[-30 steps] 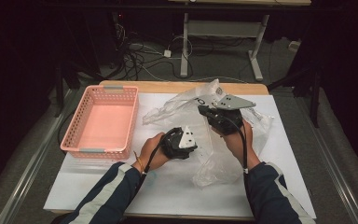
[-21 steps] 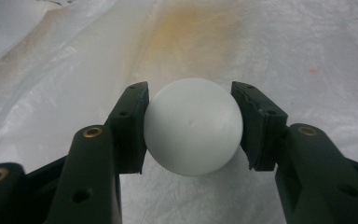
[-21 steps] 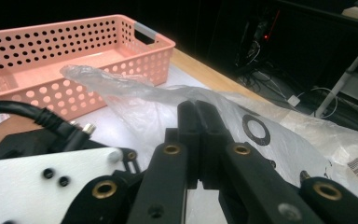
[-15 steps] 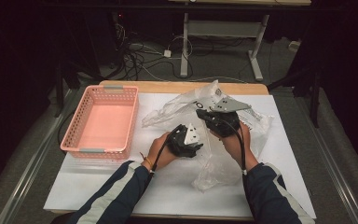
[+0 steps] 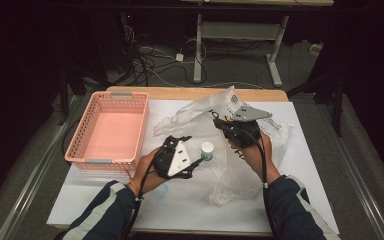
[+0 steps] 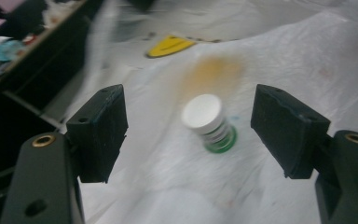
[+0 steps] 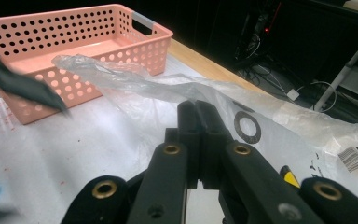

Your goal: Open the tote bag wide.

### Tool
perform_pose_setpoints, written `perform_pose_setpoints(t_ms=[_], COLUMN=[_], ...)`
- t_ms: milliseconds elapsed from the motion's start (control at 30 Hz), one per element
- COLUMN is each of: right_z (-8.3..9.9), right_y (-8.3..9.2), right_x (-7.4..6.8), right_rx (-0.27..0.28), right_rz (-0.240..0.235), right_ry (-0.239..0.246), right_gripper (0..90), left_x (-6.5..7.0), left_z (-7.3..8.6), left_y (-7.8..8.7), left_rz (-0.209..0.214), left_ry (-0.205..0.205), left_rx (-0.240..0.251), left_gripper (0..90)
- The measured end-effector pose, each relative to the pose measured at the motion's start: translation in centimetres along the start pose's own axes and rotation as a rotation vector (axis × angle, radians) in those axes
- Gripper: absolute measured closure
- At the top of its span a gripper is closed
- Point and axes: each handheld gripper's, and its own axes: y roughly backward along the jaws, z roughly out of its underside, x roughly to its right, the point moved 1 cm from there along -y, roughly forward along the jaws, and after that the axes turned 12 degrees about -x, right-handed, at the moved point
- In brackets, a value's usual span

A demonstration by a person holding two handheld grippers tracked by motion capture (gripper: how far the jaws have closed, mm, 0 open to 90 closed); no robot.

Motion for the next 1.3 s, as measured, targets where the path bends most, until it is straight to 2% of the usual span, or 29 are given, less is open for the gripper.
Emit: perform_pose_setpoints(t_ms=[33, 133, 167, 267, 433, 533, 733, 867, 900, 967, 1000, 1033, 1133, 1233, 1300], right_z=[0.0, 0.1, 0.1, 0.3, 0.7, 1.1, 1.6, 1.6, 1.6, 1.6, 1.6, 1.6, 1.8, 2.0, 2.3], right_y=[0.1, 0.3, 0.4, 0.6, 1.1, 1.6, 2.2, 2.2, 2.2, 2.2, 2.3, 2.3, 2.3, 2.3, 2.6], right_x=[0.0, 0.0, 0.0, 0.2, 0.7, 1.2, 2.1, 2.2, 2.2, 2.2, 2.3, 2.3, 2.4, 2.3, 2.0], right_rx=[-0.002, -0.003, -0.006, -0.01, -0.027, -0.032, -0.033, -0.039, -0.04, -0.039, -0.04, -0.039, -0.045, -0.049, -0.057], right_rz=[0.0, 0.002, 0.002, 0.007, 0.011, 0.012, 0.012, 0.014, 0.015, 0.019, 0.02, 0.02, 0.012, 0.008, 0.007], right_ry=[-0.001, 0.004, 0.006, 0.011, 0.007, 0.0, -0.023, -0.021, -0.021, -0.016, -0.017, -0.015, -0.016, -0.012, 0.001], right_gripper=[90.0, 90.0, 90.0, 90.0, 90.0, 90.0, 90.0, 90.0, 90.0, 90.0, 90.0, 90.0, 87.7, 84.7, 75.6], left_x=[-0.6, -2.5, -3.0, -4.1, -4.9, -5.0, -4.8, -4.9, -5.0, -4.8, -4.8, -4.8, -4.7, -4.5, -4.4], left_z=[0.2, 0.8, 1.0, 1.5, 1.5, 1.0, 0.2, 0.2, 0.2, 0.3, 0.3, 0.3, 0.4, 0.5, 0.6], left_y=[0.6, 2.0, 2.2, 2.0, 0.2, -0.9, -3.2, -4.2, -4.3, -4.5, -4.5, -4.5, -4.4, -4.5, -4.7], left_rz=[-0.028, -0.069, -0.086, -0.098, -0.081, -0.044, -0.026, -0.015, -0.007, 0.011, 0.018, 0.024, 0.037, 0.054, 0.063], left_ry=[0.019, 0.102, 0.116, 0.167, 0.217, 0.249, 0.259, 0.257, 0.253, 0.238, 0.231, 0.233, 0.229, 0.22, 0.217], left_rx=[0.005, 0.027, 0.023, -0.003, -0.082, -0.115, -0.185, -0.221, -0.226, -0.236, -0.234, -0.23, -0.218, -0.222, -0.227], left_gripper=[26.5, 22.5, 22.4, 22.0, 22.0, 22.3, 23.7, 41.8, 53.5, 62.6, 71.5, 75.7, 85.7, 87.2, 87.3])
